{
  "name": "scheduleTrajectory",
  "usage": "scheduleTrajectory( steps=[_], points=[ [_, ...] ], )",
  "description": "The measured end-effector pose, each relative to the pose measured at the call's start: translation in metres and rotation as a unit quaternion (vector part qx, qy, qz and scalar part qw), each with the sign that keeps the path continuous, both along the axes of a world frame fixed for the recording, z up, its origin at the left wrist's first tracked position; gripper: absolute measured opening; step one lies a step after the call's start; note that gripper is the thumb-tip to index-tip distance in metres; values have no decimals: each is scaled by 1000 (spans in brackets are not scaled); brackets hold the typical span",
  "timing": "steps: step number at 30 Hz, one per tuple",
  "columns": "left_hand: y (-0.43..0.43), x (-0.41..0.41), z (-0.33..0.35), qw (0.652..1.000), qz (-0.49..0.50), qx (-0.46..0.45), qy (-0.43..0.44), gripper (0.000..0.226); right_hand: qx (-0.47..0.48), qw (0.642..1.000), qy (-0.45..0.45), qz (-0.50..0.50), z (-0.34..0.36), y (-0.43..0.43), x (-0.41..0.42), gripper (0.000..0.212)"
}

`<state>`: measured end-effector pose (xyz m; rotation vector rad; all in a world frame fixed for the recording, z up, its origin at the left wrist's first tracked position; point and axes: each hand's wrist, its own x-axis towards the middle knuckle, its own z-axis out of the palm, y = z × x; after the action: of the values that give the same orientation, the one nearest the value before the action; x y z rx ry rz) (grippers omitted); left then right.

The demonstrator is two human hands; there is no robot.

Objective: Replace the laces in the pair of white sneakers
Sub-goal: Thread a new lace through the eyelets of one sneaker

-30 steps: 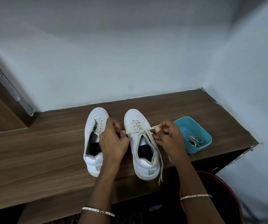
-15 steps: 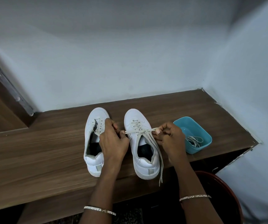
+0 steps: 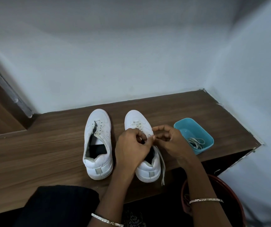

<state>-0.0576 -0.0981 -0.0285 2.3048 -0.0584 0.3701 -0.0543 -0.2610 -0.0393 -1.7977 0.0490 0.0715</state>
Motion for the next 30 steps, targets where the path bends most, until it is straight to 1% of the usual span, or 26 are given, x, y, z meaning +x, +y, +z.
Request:
scheduleTrajectory(
  steps=[3,4,5,6,7,9,11,12,15,17,18,19,21,23,26,27,28,30],
  points=[
    [-5,-1,-3,1000,10,4,22,24,8,1000,3,22,0,0,-1,39],
    [-3,1,-5,999,10,-20,38,23,13,999,9,30,0,-1,-1,41],
    [-1,4,-6,995,6,-73,68,22,16,999,20,39,0,-3,-2,41],
    [3,7,-6,983,-2,-149,109,20,18,998,33,47,0,-5,-3,41],
    [8,10,-4,962,-9,-230,148,19,17,997,47,55,0,-8,-3,40],
    [18,12,4,908,-19,-367,200,19,20,995,70,71,4,-13,-6,37],
    [29,13,12,873,-18,-440,210,19,45,993,83,69,8,-16,-8,33],
    [34,13,14,866,-13,-454,208,21,69,993,81,56,10,-17,-8,30],
    [41,14,13,861,8,-473,186,34,155,987,29,-12,16,-15,-8,23],
    [41,14,12,852,11,-497,163,34,250,967,-17,-38,20,-10,-6,22],
    [41,14,13,850,7,-504,149,34,293,955,-34,-36,23,-7,-6,23],
    [41,14,13,851,3,-507,135,34,317,947,-48,-24,24,-4,-5,25],
    [40,13,13,867,-22,-486,109,37,324,943,-73,25,28,4,-6,28],
    [39,12,11,887,-75,-445,94,36,313,941,-80,95,31,13,-9,29],
    [36,10,9,906,-149,-386,89,30,274,939,-39,205,33,23,-14,27],
    [36,10,7,913,-164,-363,87,29,254,941,-26,222,34,25,-15,26],
    [36,10,6,923,-173,-335,81,29,237,947,-17,218,35,26,-15,25],
    [36,12,0,944,-167,-279,61,28,209,966,-17,149,35,24,-13,21]
  ],
)
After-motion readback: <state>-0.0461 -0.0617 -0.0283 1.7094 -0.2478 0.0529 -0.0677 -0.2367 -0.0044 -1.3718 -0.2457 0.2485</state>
